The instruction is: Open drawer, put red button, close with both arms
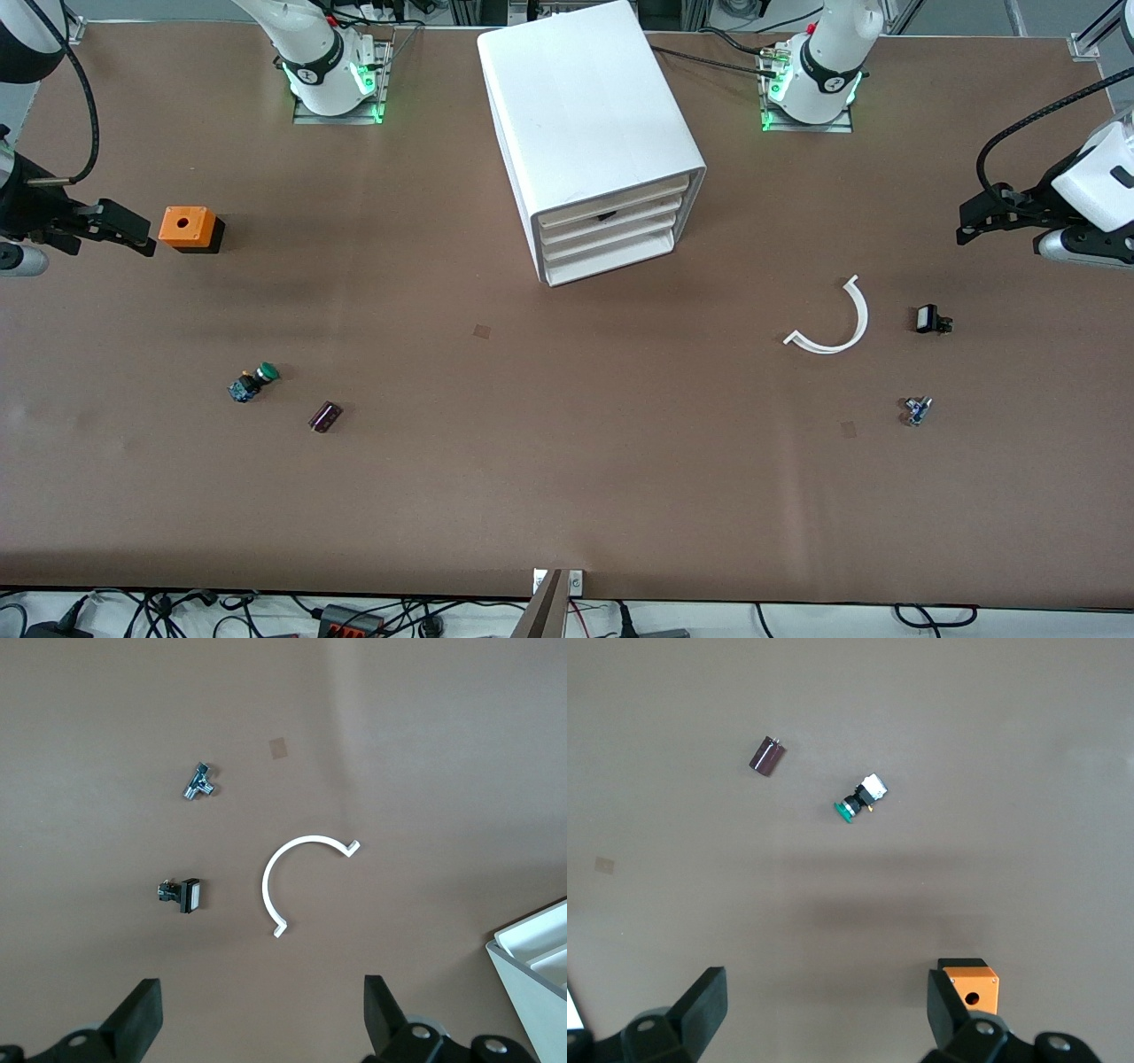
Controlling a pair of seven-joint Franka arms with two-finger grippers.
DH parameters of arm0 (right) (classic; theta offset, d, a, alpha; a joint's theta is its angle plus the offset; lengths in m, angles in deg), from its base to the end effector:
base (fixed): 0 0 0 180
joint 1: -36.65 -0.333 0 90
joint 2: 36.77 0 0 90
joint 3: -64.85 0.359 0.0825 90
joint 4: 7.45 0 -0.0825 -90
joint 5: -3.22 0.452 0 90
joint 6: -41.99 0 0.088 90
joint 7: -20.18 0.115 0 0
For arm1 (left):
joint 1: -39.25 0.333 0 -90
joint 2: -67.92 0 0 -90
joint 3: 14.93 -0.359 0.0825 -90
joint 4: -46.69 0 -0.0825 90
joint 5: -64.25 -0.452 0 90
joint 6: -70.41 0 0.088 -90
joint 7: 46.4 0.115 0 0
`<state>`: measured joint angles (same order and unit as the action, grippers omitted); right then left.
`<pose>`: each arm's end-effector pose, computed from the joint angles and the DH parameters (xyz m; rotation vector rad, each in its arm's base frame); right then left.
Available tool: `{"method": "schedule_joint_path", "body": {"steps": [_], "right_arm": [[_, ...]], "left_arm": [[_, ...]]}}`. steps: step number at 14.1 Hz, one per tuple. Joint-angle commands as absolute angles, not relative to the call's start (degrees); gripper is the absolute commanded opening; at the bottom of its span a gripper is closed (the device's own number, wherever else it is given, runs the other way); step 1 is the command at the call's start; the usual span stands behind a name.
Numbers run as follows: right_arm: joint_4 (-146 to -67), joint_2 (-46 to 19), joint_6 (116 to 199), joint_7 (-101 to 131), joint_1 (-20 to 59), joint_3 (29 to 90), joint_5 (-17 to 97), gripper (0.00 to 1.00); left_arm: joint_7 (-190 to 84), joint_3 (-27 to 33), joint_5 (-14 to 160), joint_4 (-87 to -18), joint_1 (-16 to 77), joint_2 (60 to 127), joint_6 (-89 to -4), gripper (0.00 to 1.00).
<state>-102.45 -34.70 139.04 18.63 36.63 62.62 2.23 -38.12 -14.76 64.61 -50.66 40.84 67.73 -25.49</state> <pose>0.6416 -0.0262 0.6000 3.1230 -0.0146 -0.0015 0.6253 0.0148 0.6009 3.1278 -0.1863 -0.0335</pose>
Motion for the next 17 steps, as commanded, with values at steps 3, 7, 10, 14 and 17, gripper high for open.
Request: {"method": "schedule_joint_path", "body": {"steps": [3,7,10,14,17], "right_arm": [[-106.5,-38.79,140.34,19.39,37.0,62.83,2.34,1.0],[-106.23,-38.79,139.82,19.04,36.74,62.92,2.43,1.0],[-106.23,-38.79,139.64,18.95,36.74,63.09,2.43,1.0],[-106.23,-38.88,139.38,18.86,36.74,63.18,2.34,1.0],[-106.23,-38.97,139.38,18.86,36.74,63.09,2.34,1.0]], "left_arm": [[-37.09,-14.58,64.6,-48.58,40.92,68.89,-24.6,1.0],[-37.26,-14.58,64.52,-48.5,40.83,68.89,-23.9,1.0],[-37.18,-14.49,64.52,-48.41,40.74,68.98,-23.55,1.0],[-37.18,-14.49,64.52,-48.41,40.65,68.98,-23.55,1.0],[-37.18,-14.49,64.52,-48.32,40.74,69.07,-23.55,1.0]]}}
